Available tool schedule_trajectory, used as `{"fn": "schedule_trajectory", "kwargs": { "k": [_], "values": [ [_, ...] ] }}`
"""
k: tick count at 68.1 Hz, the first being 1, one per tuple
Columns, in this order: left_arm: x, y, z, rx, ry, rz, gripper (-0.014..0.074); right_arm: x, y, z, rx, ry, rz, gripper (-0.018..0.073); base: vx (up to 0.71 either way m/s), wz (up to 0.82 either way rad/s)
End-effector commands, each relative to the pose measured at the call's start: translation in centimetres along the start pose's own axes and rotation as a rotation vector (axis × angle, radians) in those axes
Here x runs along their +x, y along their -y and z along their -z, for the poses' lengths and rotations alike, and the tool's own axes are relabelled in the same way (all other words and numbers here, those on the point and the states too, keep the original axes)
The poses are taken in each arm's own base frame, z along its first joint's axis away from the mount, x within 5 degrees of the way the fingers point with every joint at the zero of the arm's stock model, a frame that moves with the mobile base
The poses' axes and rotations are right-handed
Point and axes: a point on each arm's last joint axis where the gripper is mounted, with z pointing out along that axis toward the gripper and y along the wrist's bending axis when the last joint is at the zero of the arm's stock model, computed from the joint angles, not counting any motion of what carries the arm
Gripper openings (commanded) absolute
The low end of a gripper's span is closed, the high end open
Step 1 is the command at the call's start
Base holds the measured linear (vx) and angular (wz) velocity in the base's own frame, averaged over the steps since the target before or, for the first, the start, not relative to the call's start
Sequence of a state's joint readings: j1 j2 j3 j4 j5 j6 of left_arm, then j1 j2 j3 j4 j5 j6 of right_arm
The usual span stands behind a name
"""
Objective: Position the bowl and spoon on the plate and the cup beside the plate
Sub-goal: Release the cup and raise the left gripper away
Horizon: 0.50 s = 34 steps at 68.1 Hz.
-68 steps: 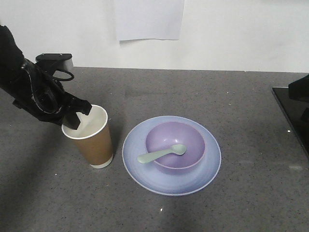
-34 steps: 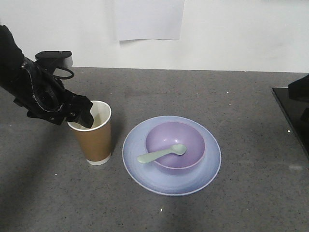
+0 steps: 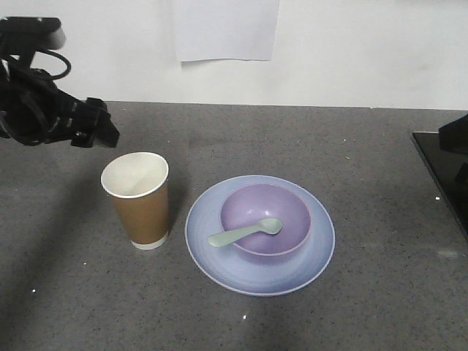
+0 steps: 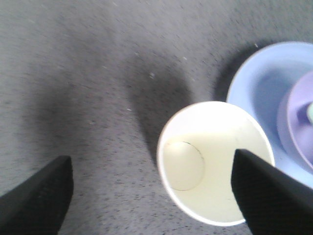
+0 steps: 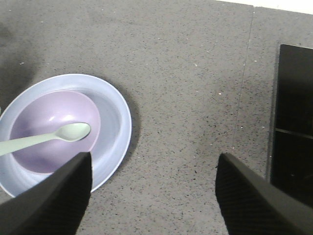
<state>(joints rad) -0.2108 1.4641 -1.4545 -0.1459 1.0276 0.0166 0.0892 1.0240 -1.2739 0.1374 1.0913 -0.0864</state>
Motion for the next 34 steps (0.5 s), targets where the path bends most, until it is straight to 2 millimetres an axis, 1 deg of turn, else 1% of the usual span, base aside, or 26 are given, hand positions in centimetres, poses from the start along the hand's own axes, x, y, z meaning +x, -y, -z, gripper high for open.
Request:
{"fn": "schedule_trajectory", "kwargs": {
  "k": [1, 9, 20, 25, 29, 34],
  "values": [
    [-0.5, -0.2, 4.0, -0.072, 0.162, 0.032, 0.0573, -0.8, 0.2, 0.9, 0.03, 0.084, 0.012, 0.0506, 0.0, 0.0],
    [-0.1, -0.6, 6.4, -0.131, 0.231, 0.058, 0.0559, -0.6, 0.5, 0.9, 0.059, 0.078, 0.008, 0.0506, 0.0, 0.0],
    [0.8, -0.4, 9.1, -0.13, 0.324, 0.065, 0.0556, 1.2, 0.8, 0.4, 0.097, 0.108, -0.017, 0.0506, 0.0, 0.0],
    [1.9, -0.4, 9.4, -0.126, 0.356, 0.07, 0.0556, 2.2, 1.0, 0.4, 0.119, 0.132, -0.021, 0.0506, 0.0, 0.0],
    [3.0, -0.6, 9.3, -0.134, 0.371, 0.078, 0.0556, 3.0, 1.2, 0.5, 0.142, 0.147, -0.014, 0.0506, 0.0, 0.0],
    [4.8, -0.9, 9.3, -0.151, 0.399, 0.09, 0.0556, 4.1, 1.4, 0.6, 0.173, 0.157, -0.01, 0.0506, 0.0, 0.0]
  ]
}}
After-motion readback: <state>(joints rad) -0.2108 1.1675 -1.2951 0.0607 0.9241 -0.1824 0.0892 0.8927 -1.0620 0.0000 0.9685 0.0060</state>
